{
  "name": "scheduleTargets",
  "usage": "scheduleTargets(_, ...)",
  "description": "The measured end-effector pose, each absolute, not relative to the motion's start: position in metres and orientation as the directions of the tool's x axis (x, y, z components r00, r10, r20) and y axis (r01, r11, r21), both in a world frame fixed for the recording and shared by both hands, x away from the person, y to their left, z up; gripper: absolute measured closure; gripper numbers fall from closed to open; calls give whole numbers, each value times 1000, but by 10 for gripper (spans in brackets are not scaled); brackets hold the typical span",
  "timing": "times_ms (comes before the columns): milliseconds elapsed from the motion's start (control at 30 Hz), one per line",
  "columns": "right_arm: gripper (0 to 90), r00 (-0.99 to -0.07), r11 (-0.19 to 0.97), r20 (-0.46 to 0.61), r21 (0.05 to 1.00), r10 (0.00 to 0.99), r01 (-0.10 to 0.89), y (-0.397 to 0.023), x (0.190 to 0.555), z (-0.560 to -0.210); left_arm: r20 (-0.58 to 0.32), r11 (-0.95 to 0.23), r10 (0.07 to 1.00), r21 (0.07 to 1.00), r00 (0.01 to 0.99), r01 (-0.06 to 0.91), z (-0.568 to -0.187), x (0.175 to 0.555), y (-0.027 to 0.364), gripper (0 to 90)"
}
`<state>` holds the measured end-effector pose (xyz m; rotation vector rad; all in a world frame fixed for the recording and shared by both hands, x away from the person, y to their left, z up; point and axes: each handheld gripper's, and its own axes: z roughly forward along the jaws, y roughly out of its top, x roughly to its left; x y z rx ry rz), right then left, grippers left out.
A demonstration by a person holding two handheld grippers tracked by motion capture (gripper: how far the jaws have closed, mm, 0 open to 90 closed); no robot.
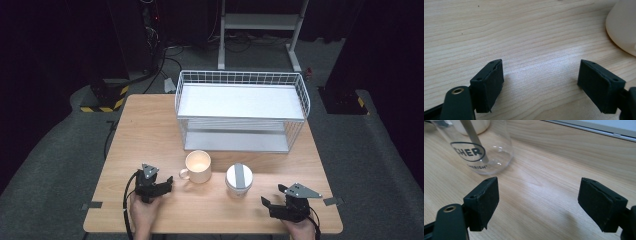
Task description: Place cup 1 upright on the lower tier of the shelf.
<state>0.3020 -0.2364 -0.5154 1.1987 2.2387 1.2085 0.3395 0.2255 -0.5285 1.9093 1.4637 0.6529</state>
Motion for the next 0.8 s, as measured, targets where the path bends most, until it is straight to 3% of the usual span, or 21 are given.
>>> scheduleTargets(800, 145, -690, 346, 93, 811, 718, 471, -203, 300, -512, 3, -175, 967, 739, 256, 651, -528, 339, 225, 211)
